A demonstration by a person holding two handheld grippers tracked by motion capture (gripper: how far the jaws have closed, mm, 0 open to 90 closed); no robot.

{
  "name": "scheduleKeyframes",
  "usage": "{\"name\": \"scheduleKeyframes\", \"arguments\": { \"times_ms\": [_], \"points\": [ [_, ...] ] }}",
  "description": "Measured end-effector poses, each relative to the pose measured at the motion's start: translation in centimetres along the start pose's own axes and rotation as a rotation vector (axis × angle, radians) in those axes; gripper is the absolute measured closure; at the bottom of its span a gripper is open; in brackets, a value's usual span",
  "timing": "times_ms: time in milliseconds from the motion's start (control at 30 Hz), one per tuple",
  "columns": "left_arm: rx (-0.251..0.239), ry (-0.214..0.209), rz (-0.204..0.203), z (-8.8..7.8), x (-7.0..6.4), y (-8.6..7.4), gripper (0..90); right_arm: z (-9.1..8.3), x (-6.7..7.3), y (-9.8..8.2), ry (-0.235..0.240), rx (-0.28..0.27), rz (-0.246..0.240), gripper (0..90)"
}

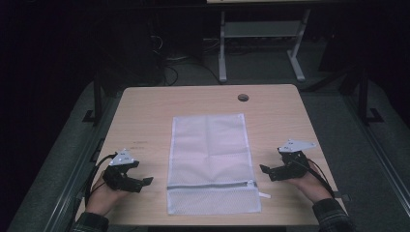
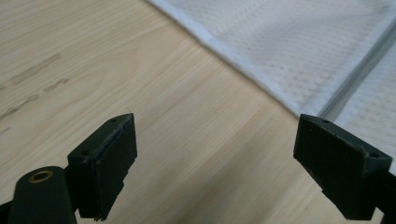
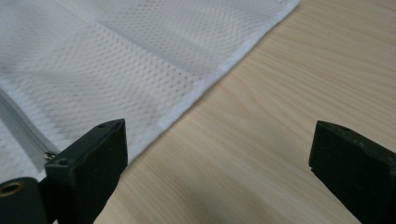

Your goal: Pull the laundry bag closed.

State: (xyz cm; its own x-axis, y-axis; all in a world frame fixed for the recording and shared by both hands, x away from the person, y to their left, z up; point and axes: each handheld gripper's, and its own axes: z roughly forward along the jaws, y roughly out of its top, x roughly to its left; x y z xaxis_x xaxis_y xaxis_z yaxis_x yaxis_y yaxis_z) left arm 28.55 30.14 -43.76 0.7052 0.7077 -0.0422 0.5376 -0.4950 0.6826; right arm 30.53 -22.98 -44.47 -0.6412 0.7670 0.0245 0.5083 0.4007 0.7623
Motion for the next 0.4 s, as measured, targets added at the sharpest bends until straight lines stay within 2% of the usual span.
{"name": "scheduleKeyframes", "arguments": {
  "times_ms": [133, 400],
  "points": [
    [0.002, 0.022, -0.008, 0.01, 0.20, -0.07, 12.9, 0.21, -0.27, -0.48, 0.011, 0.013, 0.006, 5.3],
    [0.003, 0.015, -0.005, 0.26, 0.33, 0.03, 12.9, -0.05, -0.80, -0.78, -0.011, 0.007, 0.024, 5.2]
  ]
}}
